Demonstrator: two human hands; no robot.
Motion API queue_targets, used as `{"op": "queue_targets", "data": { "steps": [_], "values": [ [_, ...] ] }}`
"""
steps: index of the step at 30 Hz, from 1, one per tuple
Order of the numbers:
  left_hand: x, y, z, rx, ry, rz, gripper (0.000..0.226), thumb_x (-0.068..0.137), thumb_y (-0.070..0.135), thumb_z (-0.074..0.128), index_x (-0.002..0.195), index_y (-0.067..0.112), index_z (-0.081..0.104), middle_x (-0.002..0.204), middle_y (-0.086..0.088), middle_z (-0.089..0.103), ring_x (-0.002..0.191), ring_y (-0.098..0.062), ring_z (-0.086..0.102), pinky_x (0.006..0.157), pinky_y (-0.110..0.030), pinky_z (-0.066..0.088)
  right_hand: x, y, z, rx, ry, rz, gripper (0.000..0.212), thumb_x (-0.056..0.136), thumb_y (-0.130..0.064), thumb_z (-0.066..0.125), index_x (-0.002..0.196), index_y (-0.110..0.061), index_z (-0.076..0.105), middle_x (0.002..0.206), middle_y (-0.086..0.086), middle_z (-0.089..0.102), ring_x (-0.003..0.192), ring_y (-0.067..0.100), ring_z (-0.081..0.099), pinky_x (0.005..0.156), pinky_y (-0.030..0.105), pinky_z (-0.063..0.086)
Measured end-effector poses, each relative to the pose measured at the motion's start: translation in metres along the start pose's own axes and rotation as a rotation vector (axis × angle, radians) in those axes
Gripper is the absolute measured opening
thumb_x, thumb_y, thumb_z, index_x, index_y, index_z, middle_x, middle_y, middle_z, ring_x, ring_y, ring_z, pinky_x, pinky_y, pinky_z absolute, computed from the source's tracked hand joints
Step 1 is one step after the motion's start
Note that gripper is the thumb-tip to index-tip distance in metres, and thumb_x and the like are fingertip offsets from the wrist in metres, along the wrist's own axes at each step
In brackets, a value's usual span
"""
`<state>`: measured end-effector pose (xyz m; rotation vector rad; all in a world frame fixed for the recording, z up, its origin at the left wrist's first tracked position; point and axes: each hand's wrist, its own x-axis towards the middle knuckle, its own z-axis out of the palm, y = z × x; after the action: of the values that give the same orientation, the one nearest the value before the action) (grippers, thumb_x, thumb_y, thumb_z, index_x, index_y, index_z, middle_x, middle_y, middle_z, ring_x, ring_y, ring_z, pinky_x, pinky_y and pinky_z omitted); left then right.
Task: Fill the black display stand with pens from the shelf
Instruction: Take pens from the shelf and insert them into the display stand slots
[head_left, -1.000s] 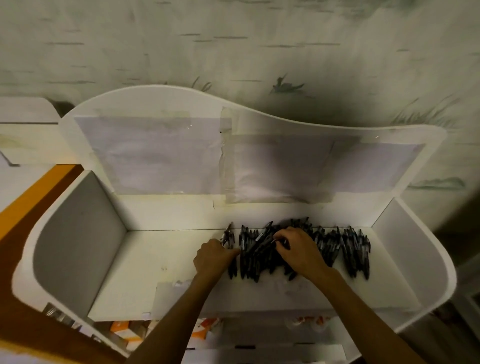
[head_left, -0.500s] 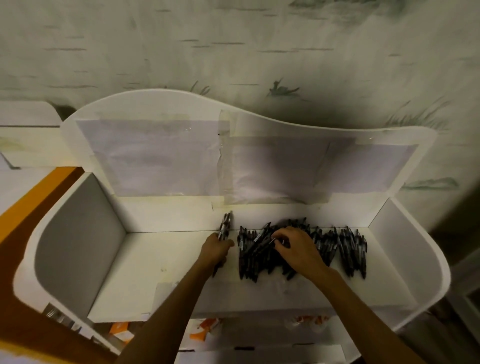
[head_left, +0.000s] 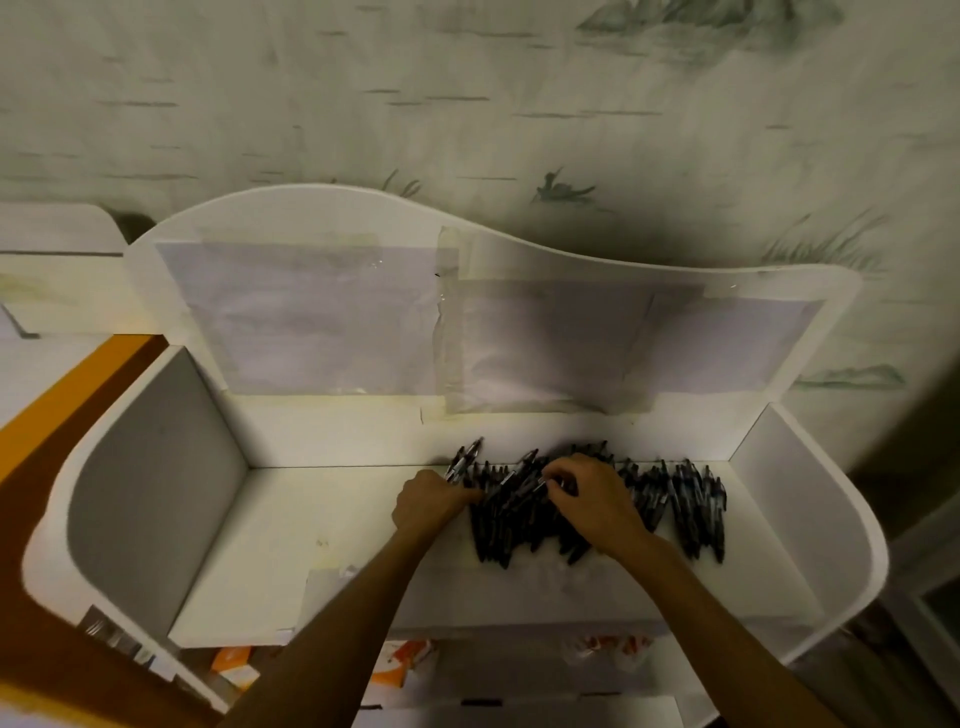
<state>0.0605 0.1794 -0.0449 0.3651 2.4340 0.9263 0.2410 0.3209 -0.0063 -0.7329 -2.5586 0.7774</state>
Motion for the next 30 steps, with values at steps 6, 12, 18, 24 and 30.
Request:
{"op": "queue_targets", "data": {
  "steps": [6, 12, 18, 24, 30],
  "values": [
    [-0.006, 0.003, -0.001, 0.059, 0.031, -0.008, 0.042, 0.061, 0.059, 0.076, 0.077, 0.024, 0.060, 0.074, 0.005, 0.063, 0.067, -0.011, 0.060, 0.052, -0.023, 0.040, -0.001, -0.006, 0.002, -0.011, -0.015, 0.001, 0.016, 0.094, -0.022, 0.063, 0.108, -0.021, 0.071, 0.106, -0.003, 0.068, 0.096, 0.011, 0.059, 0.088, 0.026, 0.049],
    [-0.002, -0.011, -0.014, -0.104, 0.075, -0.023, 0.038, 0.071, 0.049, 0.075, 0.087, 0.017, 0.062, 0.080, -0.001, 0.063, 0.073, -0.018, 0.061, 0.059, -0.027, 0.045, -0.001, -0.012, -0.004, -0.016, -0.007, -0.009, 0.019, 0.095, -0.022, 0.062, 0.112, -0.021, 0.071, 0.110, -0.004, 0.068, 0.097, 0.008, 0.058, 0.090, 0.023, 0.048],
    [0.006, -0.034, -0.035, -0.377, 0.203, 0.079, 0.013, 0.077, 0.027, 0.076, 0.078, 0.015, 0.069, 0.071, -0.004, 0.070, 0.072, -0.023, 0.067, 0.065, -0.033, 0.055, 0.004, -0.021, -0.004, -0.018, -0.008, -0.012, 0.018, 0.095, -0.020, 0.063, 0.111, -0.021, 0.072, 0.109, -0.003, 0.070, 0.096, 0.009, 0.060, 0.089, 0.020, 0.047],
    [0.000, -0.056, -0.042, -0.506, 0.354, 0.213, 0.016, 0.085, 0.040, 0.075, 0.084, 0.025, 0.071, 0.065, 0.009, 0.067, 0.061, -0.008, 0.061, 0.053, -0.022, 0.043, 0.007, -0.037, 0.003, -0.026, -0.029, -0.039, 0.016, 0.096, -0.023, 0.061, 0.108, -0.022, 0.071, 0.103, -0.004, 0.069, 0.090, 0.008, 0.061, 0.084, 0.018, 0.047],
    [-0.001, -0.069, -0.050, -0.387, 0.380, 0.239, 0.016, 0.089, 0.048, 0.068, 0.085, 0.032, 0.068, 0.061, 0.006, 0.069, 0.059, -0.005, 0.064, 0.058, -0.027, 0.048, 0.014, -0.055, 0.009, 0.036, -0.051, -0.051, 0.014, 0.095, -0.023, 0.063, 0.106, -0.023, 0.072, 0.104, -0.009, 0.067, 0.090, 0.004, 0.060, 0.088, 0.023, 0.053]
  ]
}}
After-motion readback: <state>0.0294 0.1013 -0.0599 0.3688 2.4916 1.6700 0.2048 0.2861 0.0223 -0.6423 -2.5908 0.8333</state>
